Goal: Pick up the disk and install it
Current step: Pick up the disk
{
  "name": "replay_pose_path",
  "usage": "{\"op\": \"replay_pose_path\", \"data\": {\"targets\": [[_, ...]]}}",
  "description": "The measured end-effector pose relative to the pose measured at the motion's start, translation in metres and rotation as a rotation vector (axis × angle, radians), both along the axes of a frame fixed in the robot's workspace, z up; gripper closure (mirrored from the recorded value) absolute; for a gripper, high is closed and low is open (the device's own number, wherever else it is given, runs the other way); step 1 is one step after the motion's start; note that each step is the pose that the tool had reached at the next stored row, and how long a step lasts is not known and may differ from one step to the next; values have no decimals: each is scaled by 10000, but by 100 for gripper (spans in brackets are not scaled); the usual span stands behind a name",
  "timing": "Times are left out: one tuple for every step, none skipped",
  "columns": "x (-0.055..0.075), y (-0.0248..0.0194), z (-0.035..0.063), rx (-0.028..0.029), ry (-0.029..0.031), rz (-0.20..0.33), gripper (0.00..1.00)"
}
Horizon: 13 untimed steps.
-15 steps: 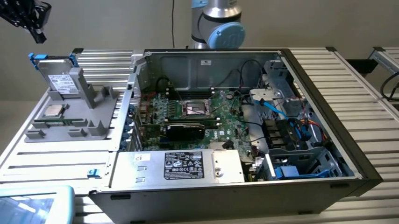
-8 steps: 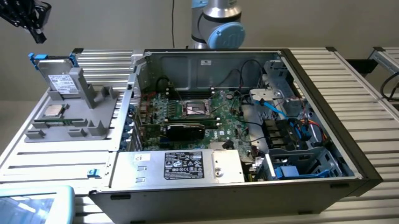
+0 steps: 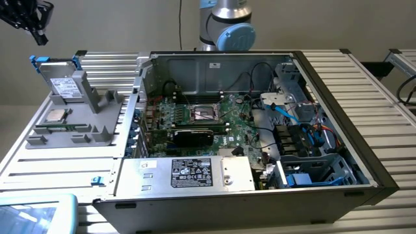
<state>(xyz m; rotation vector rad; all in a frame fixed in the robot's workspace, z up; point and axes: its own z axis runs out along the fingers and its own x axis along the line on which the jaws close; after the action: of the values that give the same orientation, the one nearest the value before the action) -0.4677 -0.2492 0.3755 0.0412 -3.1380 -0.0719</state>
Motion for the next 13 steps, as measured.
{"op": "replay_pose_path", "data": {"targets": [[0,0,-1,0,0,180,89],[0,0,-1,0,1,360,89],[0,0,-1,0,1,540,89],[0,0,-1,0,1,719,89],[0,0,-1,0,1,900,89],[0,0,-1,3,1,1084,89],[0,0,-1,6,1,1270,89],[0,0,-1,11,1,1445,89],[0,0,-2,20,0,1640,89],[0,0,-2,28,-1,1821,89],[0,0,-2,38,-1,2000,89],[0,0,-2,48,-2,2181,89],[0,0,-3,58,-3,2360,89]]}}
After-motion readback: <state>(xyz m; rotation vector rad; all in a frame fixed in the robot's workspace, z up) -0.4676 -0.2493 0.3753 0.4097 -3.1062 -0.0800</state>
